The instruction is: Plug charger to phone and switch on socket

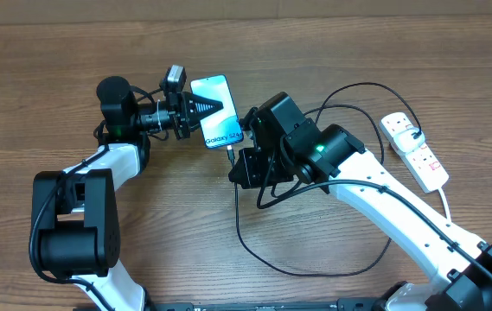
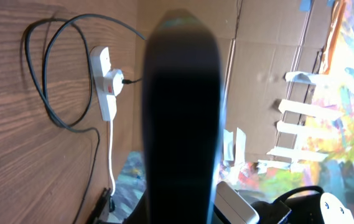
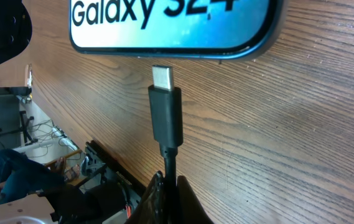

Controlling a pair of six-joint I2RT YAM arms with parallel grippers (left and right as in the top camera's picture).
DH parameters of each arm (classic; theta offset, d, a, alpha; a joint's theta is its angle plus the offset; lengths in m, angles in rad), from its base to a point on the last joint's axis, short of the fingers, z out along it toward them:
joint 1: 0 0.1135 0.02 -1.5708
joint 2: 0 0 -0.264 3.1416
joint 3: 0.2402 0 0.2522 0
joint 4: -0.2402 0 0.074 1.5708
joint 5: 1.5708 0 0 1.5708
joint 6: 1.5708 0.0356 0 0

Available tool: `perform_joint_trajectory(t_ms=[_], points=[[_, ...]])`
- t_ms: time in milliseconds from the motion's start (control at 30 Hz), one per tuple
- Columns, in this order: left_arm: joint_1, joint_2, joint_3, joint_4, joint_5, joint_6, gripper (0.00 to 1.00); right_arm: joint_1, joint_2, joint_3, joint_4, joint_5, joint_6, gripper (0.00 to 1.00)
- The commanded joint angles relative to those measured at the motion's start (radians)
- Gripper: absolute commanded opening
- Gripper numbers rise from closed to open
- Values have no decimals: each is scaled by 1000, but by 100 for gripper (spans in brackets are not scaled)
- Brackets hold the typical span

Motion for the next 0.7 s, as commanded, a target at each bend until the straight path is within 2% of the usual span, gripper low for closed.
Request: perform_joint_trajectory(t_ms=[0,667], points=[[-7,2,26,42,5,-5,4,-2,-4,-3,5,-8,4,4],[-8,2,26,97,16,-3,4,-2,-4,-3,27,-49,4,4]])
